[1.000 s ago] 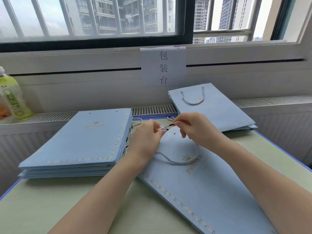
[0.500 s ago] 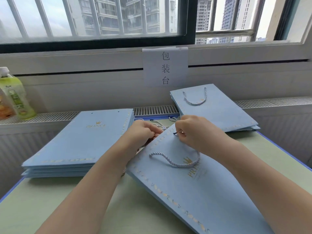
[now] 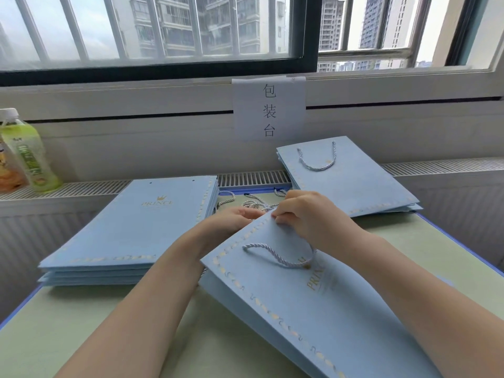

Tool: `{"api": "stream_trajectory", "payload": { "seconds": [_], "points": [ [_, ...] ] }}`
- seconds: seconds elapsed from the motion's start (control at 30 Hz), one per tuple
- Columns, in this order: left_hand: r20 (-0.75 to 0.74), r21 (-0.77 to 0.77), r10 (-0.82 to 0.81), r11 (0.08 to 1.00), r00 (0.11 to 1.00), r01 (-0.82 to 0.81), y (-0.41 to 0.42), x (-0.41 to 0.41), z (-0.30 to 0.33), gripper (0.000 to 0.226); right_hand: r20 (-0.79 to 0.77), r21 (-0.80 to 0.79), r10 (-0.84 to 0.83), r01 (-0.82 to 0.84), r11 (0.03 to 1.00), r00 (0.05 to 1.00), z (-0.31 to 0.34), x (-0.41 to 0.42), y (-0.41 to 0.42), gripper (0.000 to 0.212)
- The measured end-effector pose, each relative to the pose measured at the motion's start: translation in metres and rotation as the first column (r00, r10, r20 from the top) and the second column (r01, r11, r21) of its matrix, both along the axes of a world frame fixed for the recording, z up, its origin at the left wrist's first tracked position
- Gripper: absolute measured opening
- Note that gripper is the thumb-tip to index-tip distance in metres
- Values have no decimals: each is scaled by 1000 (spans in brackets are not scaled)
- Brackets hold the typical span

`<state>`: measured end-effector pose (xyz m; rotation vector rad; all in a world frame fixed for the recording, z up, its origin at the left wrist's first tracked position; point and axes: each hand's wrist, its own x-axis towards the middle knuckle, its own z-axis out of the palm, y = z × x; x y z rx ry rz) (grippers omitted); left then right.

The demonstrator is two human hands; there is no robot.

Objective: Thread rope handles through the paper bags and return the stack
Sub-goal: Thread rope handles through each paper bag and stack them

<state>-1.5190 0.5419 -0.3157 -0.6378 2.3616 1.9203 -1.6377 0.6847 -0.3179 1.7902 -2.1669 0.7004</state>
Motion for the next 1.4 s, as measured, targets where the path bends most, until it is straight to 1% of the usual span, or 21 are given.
{"api": "stream_trajectory", "payload": {
  "seconds": [0.03,0.1,0.17,0.27,0.33,0.4,0.43,0.5,0.57,0.63,0.7,0.77,0.83,0.87,0.97,1.03,1.13,1.23,1.27,1.33,1.4],
  "points": [
    [-11,30,-1,1000,1000,1,0,0,-1,26,41,-36,1,0,999,999,0,-1,-1,15],
    [-55,98,30,995,998,-25,3,0,-1,23,188,-132,21,4,991,982,3,0,0,8],
    [-104,93,66,994,992,-57,6,0,0,25,324,-192,77,-14,981,943,7,3,1,4],
    [-135,26,111,994,985,-108,7,-3,0,24,400,-182,106,-35,983,910,9,5,3,6],
    [-131,-8,120,992,984,-122,9,-5,3,22,419,-157,101,-37,987,902,10,3,3,7],
    [-120,-43,127,990,985,-133,11,-4,8,20,482,-143,100,-34,989,871,12,1,4,5],
    [-123,-44,137,989,983,-143,12,-4,10,20,544,-149,112,-35,988,831,13,2,5,5],
    [-136,-54,155,985,978,-164,12,-3,12,21,690,-201,161,-26,979,705,17,3,7,7],
    [-145,-92,156,981,977,-170,11,-1,12,22,819,-279,227,21,960,528,22,1,9,13],
    [-141,-122,148,979,979,-165,10,0,12,25,894,-342,303,65,937,332,26,-2,11,18],
    [-132,-142,153,975,979,-171,9,-1,14,32,916,-382,357,127,915,183,29,-4,13,19],
    [-134,-135,169,973,976,-187,10,-2,15,37,915,-403,392,183,897,96,31,-7,13,18],
    [-135,-117,183,973,974,-199,13,-1,15,34,916,-400,393,185,898,75,30,-7,13,18],
    [-139,-99,185,975,973,-199,15,0,16,30,921,-389,379,170,905,89,29,-7,13,18],
    [-141,-72,208,973,968,-219,19,3,15,28,929,-346,322,123,930,183,26,-5,12,18],
    [-136,-123,234,960,963,-250,22,3,13,25,925,-354,328,115,928,193,26,-4,11,18],
    [-161,-350,255,889,953,-297,27,1,12,26,904,-423,408,144,894,124,27,-4,12,19],
    [-98,-531,147,829,984,-177,29,0,8,37,851,-520,526,176,836,14,30,-7,14,23],
    [-60,-563,110,817,992,-125,28,0,7,39,827,-546,561,186,817,-35,31,-9,15,24],
    [1,-579,65,814,998,-52,26,1,7,31,795,-573,598,199,795,-101,32,-13,16,26],
    [13,-535,48,844,999,-33,26,4,9,28,781,-586,613,196,786,-120,34,-15,18,26]
  ]
}}
